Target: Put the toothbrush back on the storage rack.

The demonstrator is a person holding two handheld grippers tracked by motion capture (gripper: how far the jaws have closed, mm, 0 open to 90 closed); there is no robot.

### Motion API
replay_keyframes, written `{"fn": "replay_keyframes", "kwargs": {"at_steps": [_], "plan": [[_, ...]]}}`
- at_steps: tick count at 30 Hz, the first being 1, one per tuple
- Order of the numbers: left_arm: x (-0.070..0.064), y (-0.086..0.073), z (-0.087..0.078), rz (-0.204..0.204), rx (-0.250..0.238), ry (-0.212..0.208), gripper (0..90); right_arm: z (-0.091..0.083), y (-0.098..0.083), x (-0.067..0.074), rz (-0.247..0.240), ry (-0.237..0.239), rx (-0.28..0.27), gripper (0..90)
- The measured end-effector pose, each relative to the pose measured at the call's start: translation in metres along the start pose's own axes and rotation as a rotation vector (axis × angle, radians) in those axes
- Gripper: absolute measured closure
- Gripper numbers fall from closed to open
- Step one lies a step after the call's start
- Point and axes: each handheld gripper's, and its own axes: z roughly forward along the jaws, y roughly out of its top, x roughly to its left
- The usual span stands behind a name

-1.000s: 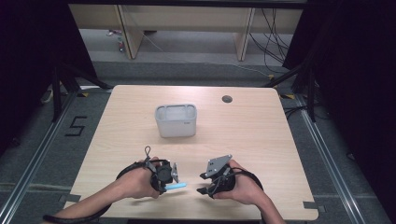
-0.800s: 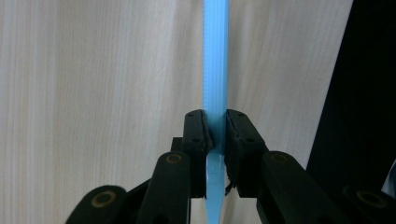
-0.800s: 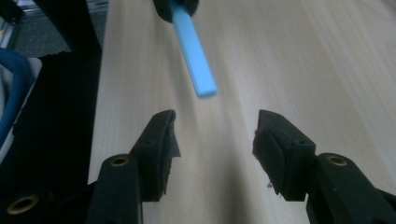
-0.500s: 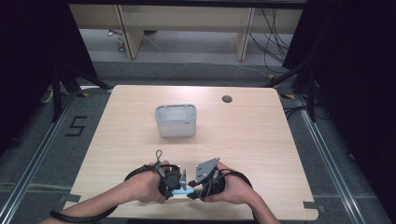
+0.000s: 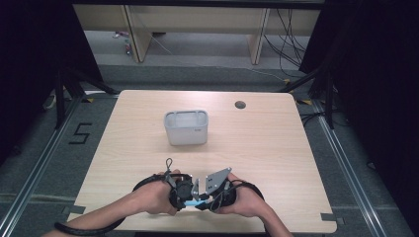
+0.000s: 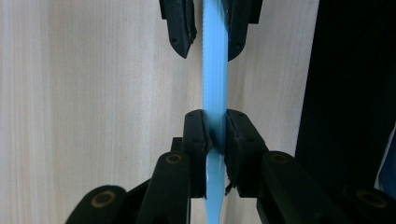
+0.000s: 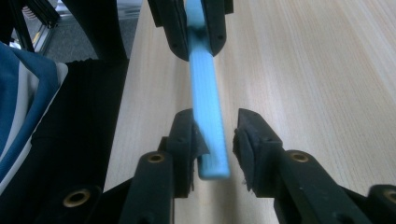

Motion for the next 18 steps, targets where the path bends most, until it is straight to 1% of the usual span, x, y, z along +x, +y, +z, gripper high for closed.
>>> {"fn": "replay_keyframes", "kwargs": {"at_steps": [2, 3, 6, 8, 9, 14, 15, 16, 17, 18], "plan": [[0.0006, -0.0001, -0.0004, -0.002, -0.008, 0.002, 78.4, 0.0001, -0.0001, 0.0001, 0.003, 0.001, -0.004, 71.7], [0.0007, -0.0002, -0.0003, -0.003, -0.011, 0.006, 78.4, 0.0000, -0.0002, -0.0006, -0.006, -0.002, -0.008, 73.6], [0.0012, -0.0003, -0.0006, -0.001, -0.007, 0.005, 78.4, 0.0003, -0.0007, -0.0011, -0.003, 0.005, -0.014, 75.7], [0.0012, -0.0004, -0.0006, -0.001, -0.007, 0.005, 78.4, 0.0002, -0.0009, -0.0005, 0.006, 0.005, -0.013, 75.9], [0.0012, -0.0004, -0.0007, 0.001, -0.007, 0.005, 78.4, 0.0004, -0.0009, -0.0008, -0.001, 0.006, -0.016, 76.1], [0.0011, -0.0010, -0.0002, 0.001, -0.009, 0.003, 78.3, 0.0009, -0.0012, -0.0005, -0.002, 0.010, -0.022, 77.0], [0.0011, -0.0011, -0.0001, 0.004, -0.007, 0.003, 78.3, 0.0006, -0.0018, 0.0027, 0.043, 0.016, -0.011, 77.4], [0.0009, -0.0014, 0.0003, 0.002, -0.010, 0.004, 78.1, 0.0016, -0.0014, 0.0009, 0.008, 0.020, -0.023, 77.9], [0.0015, -0.0016, 0.0001, 0.011, -0.003, 0.009, 77.7, 0.0012, -0.0010, 0.0011, -0.007, 0.015, -0.026, 78.5], [0.0018, -0.0023, 0.0000, 0.009, -0.008, 0.013, 77.4, 0.0016, -0.0008, 0.0019, -0.006, 0.022, -0.028, 78.7]]}}
